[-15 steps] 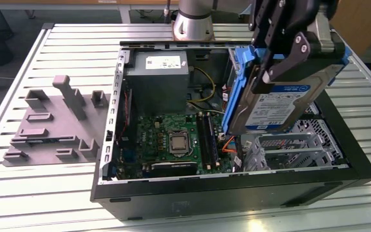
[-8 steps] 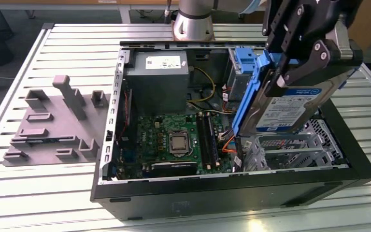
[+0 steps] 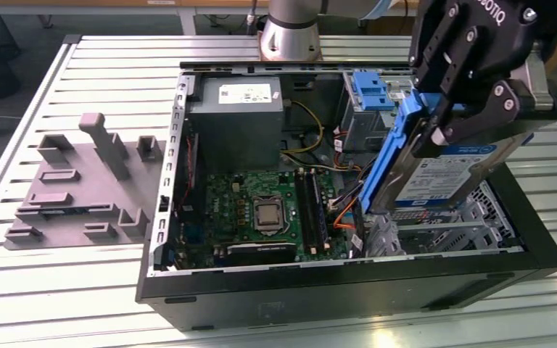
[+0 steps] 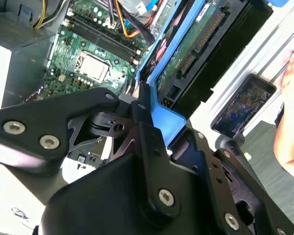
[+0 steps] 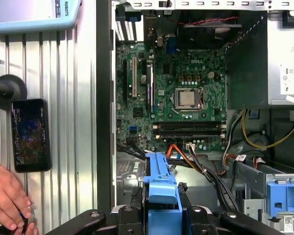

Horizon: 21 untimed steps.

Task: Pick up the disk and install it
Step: 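Pick up the disk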

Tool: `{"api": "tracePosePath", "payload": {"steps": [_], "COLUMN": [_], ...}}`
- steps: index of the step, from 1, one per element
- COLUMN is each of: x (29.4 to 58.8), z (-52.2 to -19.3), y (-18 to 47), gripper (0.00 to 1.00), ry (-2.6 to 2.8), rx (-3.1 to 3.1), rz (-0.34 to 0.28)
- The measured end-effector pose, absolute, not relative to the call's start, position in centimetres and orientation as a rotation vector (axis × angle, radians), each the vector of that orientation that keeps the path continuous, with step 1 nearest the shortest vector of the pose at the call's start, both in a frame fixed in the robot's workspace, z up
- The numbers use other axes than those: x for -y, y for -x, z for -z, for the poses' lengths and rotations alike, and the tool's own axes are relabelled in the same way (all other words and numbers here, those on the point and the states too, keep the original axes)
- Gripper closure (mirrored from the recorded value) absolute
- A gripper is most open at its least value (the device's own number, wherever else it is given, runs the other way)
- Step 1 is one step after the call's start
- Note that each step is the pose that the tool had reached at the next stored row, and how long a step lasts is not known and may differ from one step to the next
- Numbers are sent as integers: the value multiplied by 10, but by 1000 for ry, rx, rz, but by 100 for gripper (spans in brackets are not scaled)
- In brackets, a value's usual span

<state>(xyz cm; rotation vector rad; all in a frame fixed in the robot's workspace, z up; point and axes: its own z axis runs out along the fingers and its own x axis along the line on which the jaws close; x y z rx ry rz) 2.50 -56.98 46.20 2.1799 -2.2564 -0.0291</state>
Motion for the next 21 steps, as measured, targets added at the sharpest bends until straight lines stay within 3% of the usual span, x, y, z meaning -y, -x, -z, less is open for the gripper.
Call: {"api": "tracePosePath", "payload": {"steps": [21], "x": [571], "z": [-447], "y": [-71], "gripper": [64], "ry": [-2179], "rx": [2257], "rz": [29]}}
